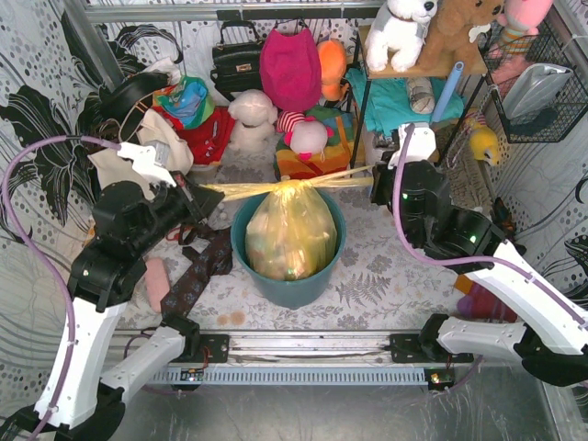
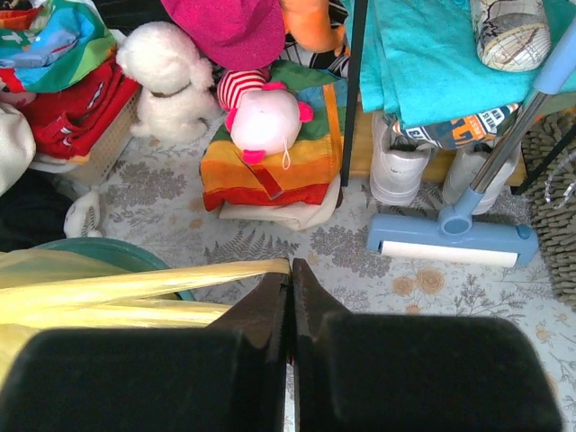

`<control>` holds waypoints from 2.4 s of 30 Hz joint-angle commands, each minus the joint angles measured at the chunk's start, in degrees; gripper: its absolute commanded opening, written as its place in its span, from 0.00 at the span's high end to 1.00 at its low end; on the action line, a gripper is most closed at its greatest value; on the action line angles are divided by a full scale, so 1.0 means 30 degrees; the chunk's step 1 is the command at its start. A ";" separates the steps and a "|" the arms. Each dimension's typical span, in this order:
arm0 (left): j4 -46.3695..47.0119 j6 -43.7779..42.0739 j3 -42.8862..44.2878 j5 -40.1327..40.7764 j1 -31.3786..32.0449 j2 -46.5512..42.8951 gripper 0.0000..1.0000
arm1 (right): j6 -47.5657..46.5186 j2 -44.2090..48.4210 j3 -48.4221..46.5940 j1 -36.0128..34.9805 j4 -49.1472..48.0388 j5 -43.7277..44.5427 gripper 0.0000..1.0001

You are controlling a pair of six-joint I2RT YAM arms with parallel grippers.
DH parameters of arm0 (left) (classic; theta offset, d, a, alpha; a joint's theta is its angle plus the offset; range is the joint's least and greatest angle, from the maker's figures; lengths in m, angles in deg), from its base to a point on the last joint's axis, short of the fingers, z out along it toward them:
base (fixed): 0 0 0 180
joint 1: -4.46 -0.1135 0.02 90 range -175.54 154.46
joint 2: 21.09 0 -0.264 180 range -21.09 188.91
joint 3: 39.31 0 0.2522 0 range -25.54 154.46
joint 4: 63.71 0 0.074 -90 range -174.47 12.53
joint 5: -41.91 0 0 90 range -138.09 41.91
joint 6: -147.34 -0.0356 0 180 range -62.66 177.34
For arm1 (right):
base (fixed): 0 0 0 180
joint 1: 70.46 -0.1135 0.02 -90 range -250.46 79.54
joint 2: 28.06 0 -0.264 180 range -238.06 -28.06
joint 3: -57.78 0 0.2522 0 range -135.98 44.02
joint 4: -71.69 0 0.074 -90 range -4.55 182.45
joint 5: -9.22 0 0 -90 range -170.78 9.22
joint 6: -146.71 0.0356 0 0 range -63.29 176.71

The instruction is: Tie the trash bag

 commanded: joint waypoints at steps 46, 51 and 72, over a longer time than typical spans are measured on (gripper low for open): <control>0.2592 -0.0488 -0.2367 -0.2910 -0.0308 -0.1206 0.39 | -0.0515 0.2677 0.3182 0.1418 -0.5056 -0.8025 0.49; 0.2528 -0.0659 -0.0141 -0.2501 -0.0299 -0.0797 0.32 | -0.0952 0.2960 0.2110 0.1404 -0.5622 -0.8504 0.39; 0.6867 -0.4161 -0.4282 1.2191 -0.0470 -0.0386 0.00 | -0.2789 -0.0856 0.1531 1.0129 -0.1812 -0.5704 0.03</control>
